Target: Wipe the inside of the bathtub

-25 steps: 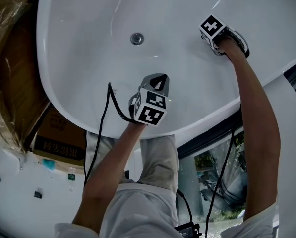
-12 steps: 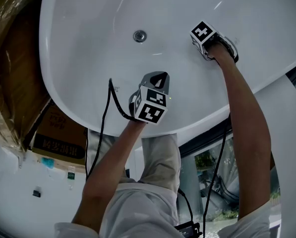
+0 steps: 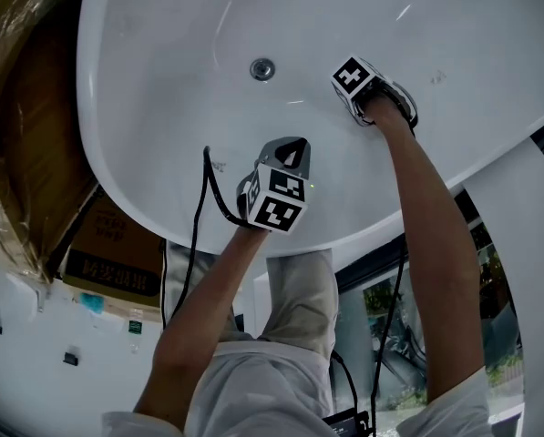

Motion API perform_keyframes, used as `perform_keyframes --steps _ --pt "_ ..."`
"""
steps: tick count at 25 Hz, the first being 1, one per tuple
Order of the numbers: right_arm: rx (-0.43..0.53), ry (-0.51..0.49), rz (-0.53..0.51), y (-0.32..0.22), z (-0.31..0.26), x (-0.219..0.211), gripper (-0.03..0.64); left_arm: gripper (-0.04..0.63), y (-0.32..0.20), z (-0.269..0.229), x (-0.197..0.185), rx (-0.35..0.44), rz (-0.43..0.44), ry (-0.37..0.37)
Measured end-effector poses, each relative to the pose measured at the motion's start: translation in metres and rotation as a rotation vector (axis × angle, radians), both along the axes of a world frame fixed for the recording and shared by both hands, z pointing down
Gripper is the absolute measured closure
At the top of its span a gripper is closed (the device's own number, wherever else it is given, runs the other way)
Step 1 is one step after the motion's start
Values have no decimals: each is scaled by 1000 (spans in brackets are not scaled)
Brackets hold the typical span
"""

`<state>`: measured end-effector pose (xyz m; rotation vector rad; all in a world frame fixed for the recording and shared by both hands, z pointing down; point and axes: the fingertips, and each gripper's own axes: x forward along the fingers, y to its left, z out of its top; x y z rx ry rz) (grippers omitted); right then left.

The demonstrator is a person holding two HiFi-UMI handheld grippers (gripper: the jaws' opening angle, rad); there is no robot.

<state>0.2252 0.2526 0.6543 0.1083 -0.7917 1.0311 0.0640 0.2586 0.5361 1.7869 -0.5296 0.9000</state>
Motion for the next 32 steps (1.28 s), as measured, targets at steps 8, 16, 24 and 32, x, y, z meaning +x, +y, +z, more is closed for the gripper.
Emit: perform_keyframes --steps 8,16,24,32 --pt "-61 -47 74 55 0 -41 549 597 7 -1 -3 -1 1 3" --pt "-115 -71 125 90 -4 -68 549 597 12 4 -17 4 14 -14" --pt "-152 -106 204 115 -15 -95 549 597 13 6 -28 8 12 -30" --pt "-236 -237 368 125 -26 -139 549 597 13 5 -29 12 8 -28"
